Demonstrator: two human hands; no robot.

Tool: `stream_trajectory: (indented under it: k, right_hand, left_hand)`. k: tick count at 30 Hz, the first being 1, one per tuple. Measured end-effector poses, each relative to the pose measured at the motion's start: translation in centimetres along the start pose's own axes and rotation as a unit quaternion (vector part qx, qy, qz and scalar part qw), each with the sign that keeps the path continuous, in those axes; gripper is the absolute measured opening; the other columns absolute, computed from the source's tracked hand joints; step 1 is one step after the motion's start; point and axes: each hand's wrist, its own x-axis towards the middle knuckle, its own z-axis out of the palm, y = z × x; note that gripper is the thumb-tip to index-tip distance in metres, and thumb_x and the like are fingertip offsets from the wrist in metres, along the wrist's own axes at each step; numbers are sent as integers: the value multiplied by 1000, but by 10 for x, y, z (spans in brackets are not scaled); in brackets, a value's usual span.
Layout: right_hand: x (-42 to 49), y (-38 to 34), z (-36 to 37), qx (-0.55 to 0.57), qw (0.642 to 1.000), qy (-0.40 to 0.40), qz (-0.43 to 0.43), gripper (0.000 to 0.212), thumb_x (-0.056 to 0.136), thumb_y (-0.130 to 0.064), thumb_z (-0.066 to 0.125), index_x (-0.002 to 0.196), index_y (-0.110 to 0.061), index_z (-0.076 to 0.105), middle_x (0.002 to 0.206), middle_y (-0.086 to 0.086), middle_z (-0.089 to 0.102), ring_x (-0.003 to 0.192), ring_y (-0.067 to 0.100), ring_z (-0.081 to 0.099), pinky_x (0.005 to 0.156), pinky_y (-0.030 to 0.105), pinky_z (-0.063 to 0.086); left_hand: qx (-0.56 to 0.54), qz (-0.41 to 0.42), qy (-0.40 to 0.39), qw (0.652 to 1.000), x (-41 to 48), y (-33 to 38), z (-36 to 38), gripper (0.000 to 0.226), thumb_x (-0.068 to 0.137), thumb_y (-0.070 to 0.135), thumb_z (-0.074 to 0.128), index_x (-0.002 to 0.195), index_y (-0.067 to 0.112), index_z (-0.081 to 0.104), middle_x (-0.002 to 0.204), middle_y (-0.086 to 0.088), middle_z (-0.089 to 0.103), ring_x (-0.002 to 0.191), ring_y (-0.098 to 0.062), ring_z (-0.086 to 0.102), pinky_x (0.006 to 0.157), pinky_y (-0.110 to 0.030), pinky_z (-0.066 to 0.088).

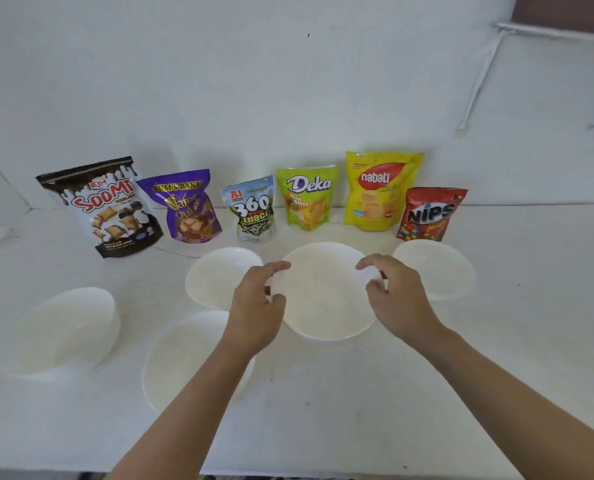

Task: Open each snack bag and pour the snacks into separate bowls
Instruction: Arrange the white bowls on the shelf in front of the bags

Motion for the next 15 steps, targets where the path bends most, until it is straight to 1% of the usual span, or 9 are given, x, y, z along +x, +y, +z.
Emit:
stream_trajectory:
  k: [3, 5, 6, 8, 9, 10, 11, 13, 15]
  right_hand:
    - [-22, 32, -10, 17, 999, -4, 34, 40, 81, 9, 53, 105, -19, 68, 112, -5, 65, 102, 8, 55, 80, 13, 40]
    - [-35, 49, -13, 12, 999, -19, 50, 38, 81, 7, 56, 106, -20, 67, 112, -6, 64, 105, 9, 54, 83, 13, 39]
    - [-41, 56, -13, 6, 998, -31, 54, 37, 82, 5, 57, 108, -20, 67, 112, -7, 63, 104, 9, 54, 82, 10, 38]
    - [-52, 68, -10, -3, 997, -59, 58, 36, 83, 2, 59, 111, -20, 66, 112, -7, 61, 101, 9, 54, 82, 7, 38]
    - [-56, 72, -7, -6, 996, -71, 58, 36, 83, 1, 59, 112, -20, 67, 112, -8, 60, 99, 9, 55, 83, 10, 42]
    - [-60, 76, -5, -8, 995, -81, 58, 36, 83, 0, 59, 113, -20, 67, 112, -8, 59, 96, 7, 55, 84, 14, 44]
    - [-63, 78, -3, -5, 994, -88, 60, 36, 83, -1, 60, 113, -21, 67, 111, -8, 59, 93, 4, 55, 83, 15, 45]
    - [-64, 79, -1, 5, 994, -94, 56, 34, 82, -2, 61, 110, -22, 67, 108, -9, 59, 92, 1, 55, 77, 11, 42]
    - [-65, 77, 2, 15, 993, -105, 49, 32, 81, -3, 63, 105, -23, 67, 104, -8, 59, 91, 3, 56, 74, 15, 44]
  left_hand:
    - [12, -22, -28, 999, -19, -8, 35, 59, 89, -7, 51, 133, 30, 62, 128, 10, 57, 103, -14, 57, 93, -30, 51]
    - [20, -39, -40, 998, -31, -14, 52, 61, 89, -7, 48, 134, 32, 60, 126, 10, 59, 107, -20, 58, 95, -36, 54]
    - [22, -47, -43, 998, -38, -18, 58, 62, 89, -8, 46, 135, 31, 60, 126, 9, 60, 107, -20, 59, 92, -33, 55]
    - [27, -69, -50, 996, -50, -23, 66, 64, 89, -11, 43, 138, 28, 58, 131, 9, 58, 106, -15, 59, 79, -13, 52]
    - [29, -81, -53, 995, -56, -24, 69, 65, 90, -12, 41, 138, 27, 57, 132, 9, 56, 105, -12, 58, 71, -7, 49]
    - [30, -90, -54, 994, -60, -25, 70, 65, 90, -13, 40, 139, 27, 56, 131, 10, 53, 105, -13, 55, 68, -4, 46]
    - [34, -95, -53, 993, -63, -25, 71, 65, 90, -14, 39, 139, 26, 56, 129, 12, 51, 108, -13, 52, 68, -3, 43]
    - [41, -98, -49, 993, -66, -26, 71, 68, 87, -15, 38, 137, 28, 54, 123, 14, 50, 110, -14, 48, 74, -7, 40]
    - [34, -111, -45, 992, -66, -29, 67, 72, 82, -16, 36, 131, 33, 54, 119, 17, 52, 106, -16, 51, 77, -21, 44]
